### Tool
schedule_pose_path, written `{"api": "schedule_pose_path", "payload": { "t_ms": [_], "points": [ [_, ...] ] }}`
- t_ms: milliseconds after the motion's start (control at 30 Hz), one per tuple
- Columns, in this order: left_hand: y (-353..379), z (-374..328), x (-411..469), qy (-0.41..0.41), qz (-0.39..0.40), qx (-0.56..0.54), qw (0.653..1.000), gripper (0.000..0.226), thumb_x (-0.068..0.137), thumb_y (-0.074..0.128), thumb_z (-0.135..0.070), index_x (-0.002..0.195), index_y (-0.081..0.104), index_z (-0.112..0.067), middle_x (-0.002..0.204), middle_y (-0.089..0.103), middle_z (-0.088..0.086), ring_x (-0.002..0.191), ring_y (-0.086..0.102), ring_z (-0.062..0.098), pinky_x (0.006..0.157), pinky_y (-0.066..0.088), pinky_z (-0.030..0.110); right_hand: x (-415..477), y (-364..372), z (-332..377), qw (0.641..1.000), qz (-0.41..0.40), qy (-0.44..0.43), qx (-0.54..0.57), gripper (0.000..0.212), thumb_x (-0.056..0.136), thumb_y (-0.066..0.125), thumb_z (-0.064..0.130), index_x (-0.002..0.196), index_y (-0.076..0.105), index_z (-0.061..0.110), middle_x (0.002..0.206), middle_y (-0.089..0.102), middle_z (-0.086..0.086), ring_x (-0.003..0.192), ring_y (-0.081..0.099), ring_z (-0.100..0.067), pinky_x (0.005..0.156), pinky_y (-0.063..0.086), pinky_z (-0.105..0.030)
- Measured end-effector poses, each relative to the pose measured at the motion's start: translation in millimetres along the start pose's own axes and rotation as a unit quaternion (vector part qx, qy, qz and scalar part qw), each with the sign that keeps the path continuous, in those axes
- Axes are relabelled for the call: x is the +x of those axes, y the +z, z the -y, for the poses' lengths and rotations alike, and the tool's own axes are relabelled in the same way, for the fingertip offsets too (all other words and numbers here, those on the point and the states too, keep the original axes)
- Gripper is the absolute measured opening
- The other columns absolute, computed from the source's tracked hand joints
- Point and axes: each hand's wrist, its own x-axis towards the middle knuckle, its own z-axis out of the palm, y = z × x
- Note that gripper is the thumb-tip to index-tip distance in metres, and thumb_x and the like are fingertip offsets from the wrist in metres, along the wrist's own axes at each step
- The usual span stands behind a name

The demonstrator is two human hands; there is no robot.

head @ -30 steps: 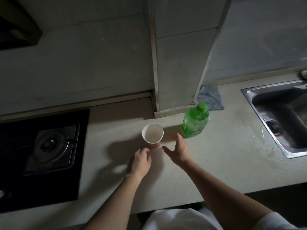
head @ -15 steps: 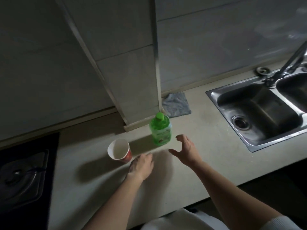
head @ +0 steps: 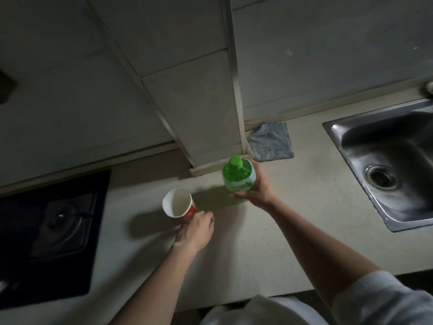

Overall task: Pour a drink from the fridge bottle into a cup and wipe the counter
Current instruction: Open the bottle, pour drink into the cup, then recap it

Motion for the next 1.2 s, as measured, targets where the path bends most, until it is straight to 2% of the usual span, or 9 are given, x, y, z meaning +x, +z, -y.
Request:
{"api": "schedule_pose_path", "payload": {
  "t_ms": [200,400,533,667,733,833,933,1067,1200],
  "points": [
    [-13.0,-6.6,6.0,0.013,-0.084,-0.1,0.991,0.014,0.091,0.052,-0.027,0.086,0.063,-0.02,0.083,0.067,0.003,0.078,0.064,0.027,0.069,0.051,0.04,-5.4,1.5,3.9,0.999,-0.015,-0.006,-0.045,0.089,0.048,0.094,0.045,0.121,0.047,0.032,0.11,0.063,0.005,0.1,0.063,-0.02,0.08,0.054,-0.05],
    [-69.3,-21.4,6.3,0.007,-0.243,-0.28,0.929,0.01,0.093,0.065,-0.026,0.096,0.068,-0.017,0.083,0.069,-0.007,0.073,0.063,0.003,0.066,0.046,0.007,-26.9,0.8,23.4,0.999,-0.018,-0.008,-0.035,0.083,0.056,0.094,0.021,0.122,0.045,0.027,0.106,0.063,0.008,0.095,0.063,-0.006,0.076,0.054,-0.024],
    [-92.2,-20.8,4.0,0.062,-0.282,-0.307,0.907,0.021,0.093,0.064,-0.031,0.109,0.062,-0.019,0.091,0.065,-0.012,0.076,0.063,0.004,0.067,0.05,0.014,-40.2,-5.8,37.3,0.998,0.008,-0.015,-0.06,0.084,0.054,0.095,0.023,0.123,0.047,0.024,0.107,0.062,0.009,0.094,0.062,-0.007,0.074,0.052,-0.018],
    [-100.9,-22.6,-0.6,0.147,-0.281,-0.24,0.917,0.032,0.094,0.055,-0.044,0.112,0.059,-0.018,0.095,0.061,-0.006,0.078,0.06,0.008,0.07,0.048,0.019,-53.2,-12.7,53.0,0.99,0.026,-0.052,-0.128,0.091,0.051,0.093,0.042,0.127,0.045,0.027,0.114,0.058,0.006,0.097,0.059,-0.01,0.079,0.051,-0.024],
    [-103.8,-24.5,-4.1,0.177,-0.295,-0.208,0.916,0.033,0.094,0.052,-0.047,0.11,0.059,-0.018,0.092,0.058,-0.006,0.076,0.058,0.01,0.066,0.049,0.025,-57.0,-11.9,63.4,0.982,0.037,-0.071,-0.169,0.093,0.052,0.092,0.048,0.129,0.045,0.024,0.115,0.055,0.005,0.097,0.056,-0.01,0.08,0.05,-0.023],
    [-109.1,-26.0,-8.6,0.201,-0.319,-0.144,0.915,0.038,0.094,0.047,-0.053,0.103,0.057,-0.018,0.087,0.057,-0.009,0.068,0.052,0.006,0.057,0.045,0.025,-59.0,-5.9,79.7,0.973,0.071,-0.096,-0.197,0.092,0.054,0.088,0.053,0.129,0.044,0.022,0.115,0.052,0.004,0.098,0.055,-0.012,0.081,0.054,-0.035],
    [-118.0,-18.5,-12.3,0.226,-0.33,-0.08,0.913,0.041,0.097,0.033,-0.058,0.097,0.048,-0.02,0.08,0.064,-0.003,0.062,0.062,0.019,0.05,0.042,0.024,-60.8,5.6,96.5,0.963,0.095,-0.115,-0.225,0.088,0.057,0.085,0.055,0.127,0.042,0.023,0.113,0.052,0.004,0.096,0.055,-0.013,0.079,0.055,-0.039],
    [-133.8,2.8,-17.5,0.28,-0.337,-0.023,0.899,0.026,0.101,0.029,-0.042,0.093,0.042,-0.021,0.064,0.063,0.003,0.052,0.063,0.028,0.044,0.046,0.032,-61.7,22.9,120.2,0.957,0.114,-0.118,-0.241,0.087,0.056,0.085,0.057,0.125,0.039,0.028,0.111,0.057,0.006,0.095,0.058,-0.014,0.079,0.055,-0.04],
    [-150.5,13.9,-24.4,0.272,-0.38,0.022,0.884,0.024,0.102,0.028,-0.034,0.096,0.046,-0.019,0.054,0.06,0.003,0.044,0.06,0.028,0.04,0.044,0.03,-59.8,36.7,139.0,0.96,0.13,-0.123,-0.217,0.084,0.059,0.09,0.045,0.125,0.042,0.025,0.108,0.06,0.009,0.091,0.062,-0.009,0.076,0.057,-0.033]
  ]
}}
